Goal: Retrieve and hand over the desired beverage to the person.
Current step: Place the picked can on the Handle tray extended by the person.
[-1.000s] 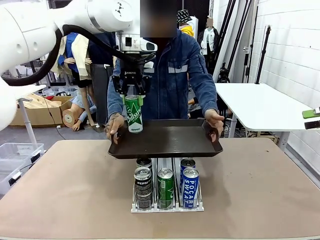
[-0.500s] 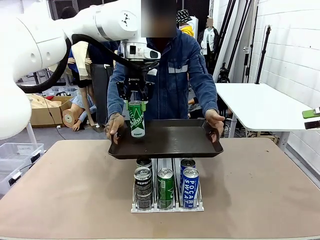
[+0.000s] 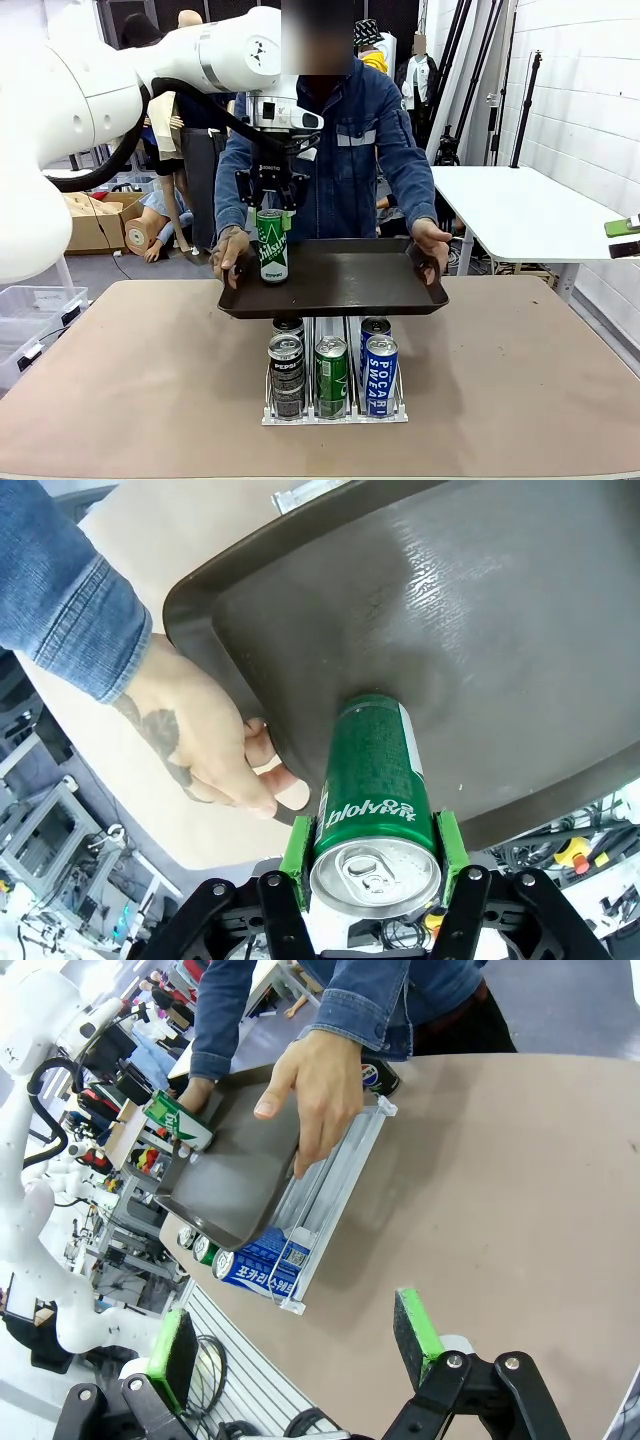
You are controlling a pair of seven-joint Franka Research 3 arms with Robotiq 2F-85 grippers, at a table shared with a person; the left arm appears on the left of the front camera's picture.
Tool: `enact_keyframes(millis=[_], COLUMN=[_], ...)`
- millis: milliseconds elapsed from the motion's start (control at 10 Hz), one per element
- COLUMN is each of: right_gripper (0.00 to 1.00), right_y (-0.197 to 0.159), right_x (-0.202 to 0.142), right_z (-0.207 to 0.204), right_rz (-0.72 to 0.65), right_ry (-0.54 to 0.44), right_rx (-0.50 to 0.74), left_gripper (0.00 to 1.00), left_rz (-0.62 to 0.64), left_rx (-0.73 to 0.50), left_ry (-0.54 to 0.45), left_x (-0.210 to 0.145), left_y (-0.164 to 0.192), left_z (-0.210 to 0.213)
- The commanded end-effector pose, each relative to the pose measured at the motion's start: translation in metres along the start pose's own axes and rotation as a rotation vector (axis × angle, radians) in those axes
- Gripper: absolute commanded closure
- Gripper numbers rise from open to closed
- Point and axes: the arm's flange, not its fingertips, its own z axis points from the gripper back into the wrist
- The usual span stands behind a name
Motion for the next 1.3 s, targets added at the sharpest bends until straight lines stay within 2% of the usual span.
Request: enact_keyframes(millis=[0,200,300,700,800,1200], right_gripper=[0.00,0.00,0.00,0.00,0.00,0.00], right_y=[0.001,0.001,0.001,0.001,0.001,0.001], right_x=[0.001,0.001,0.001,0.001,0.001,0.001], right_z=[0.000,0.000,0.000,0.000,0.000,0.000], right_rz=[-0.003,-0.003,-0.003,-0.003,-0.003,-0.003], right_ry=[-0.005,-0.005,-0.005,-0.005,-0.005,-0.005], right_rx=[0.006,0.006,0.006,0.006,0.006,0.006], left_gripper=[1.00,1.00,0.90,0.12,0.00,0.00], left_rz=[-0.035,-0.044,-0.047,-0.039,-0.046,-0.023], left_rx=[0.034,0.039,0.032,0.038,0.032,0.064], left_ry=[-0.025,-0.030,-0.027,-0.054,-0.061,-0.114], left_x=[0.008,0.008,0.008,-0.002,-0.004,-0.023], left_y=[-0.001,-0.001,-0.001,0.000,0.000,-0.007], left_z=[0.012,0.013,0.013,0.028,0.033,0.059])
